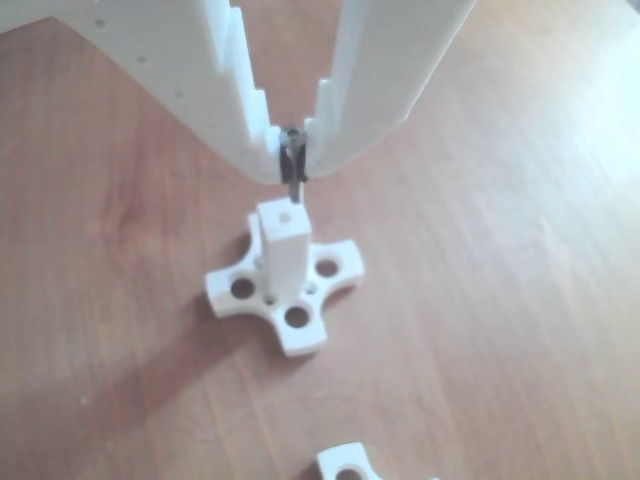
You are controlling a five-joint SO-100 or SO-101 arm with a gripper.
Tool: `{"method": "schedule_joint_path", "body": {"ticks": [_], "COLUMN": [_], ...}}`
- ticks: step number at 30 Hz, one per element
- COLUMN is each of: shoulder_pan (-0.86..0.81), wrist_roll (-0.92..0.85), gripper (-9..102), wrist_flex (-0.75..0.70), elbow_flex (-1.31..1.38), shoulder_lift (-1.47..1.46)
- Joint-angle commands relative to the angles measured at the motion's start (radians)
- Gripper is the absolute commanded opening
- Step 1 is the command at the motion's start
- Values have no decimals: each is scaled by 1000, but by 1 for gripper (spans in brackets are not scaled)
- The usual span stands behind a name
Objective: Grab the screw and set it in the hole.
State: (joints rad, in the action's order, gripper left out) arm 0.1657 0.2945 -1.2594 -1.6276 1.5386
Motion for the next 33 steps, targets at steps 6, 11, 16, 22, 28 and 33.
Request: {"method": "schedule_joint_path", "body": {"ticks": [6, 11, 16, 22, 28, 33], "shoulder_pan": [6, 6, 6, 6, 6, 6], "wrist_roll": [5, 5, 5, 5, 5, 5], "gripper": [-4, -4, -4, -4, -4, -4], "wrist_flex": [3, 5, 8, 11, 12, 14], "elbow_flex": [2, 0, 0, 0, -2, -5], "shoulder_lift": [83, 83, 77, 71, 67, 67]}}
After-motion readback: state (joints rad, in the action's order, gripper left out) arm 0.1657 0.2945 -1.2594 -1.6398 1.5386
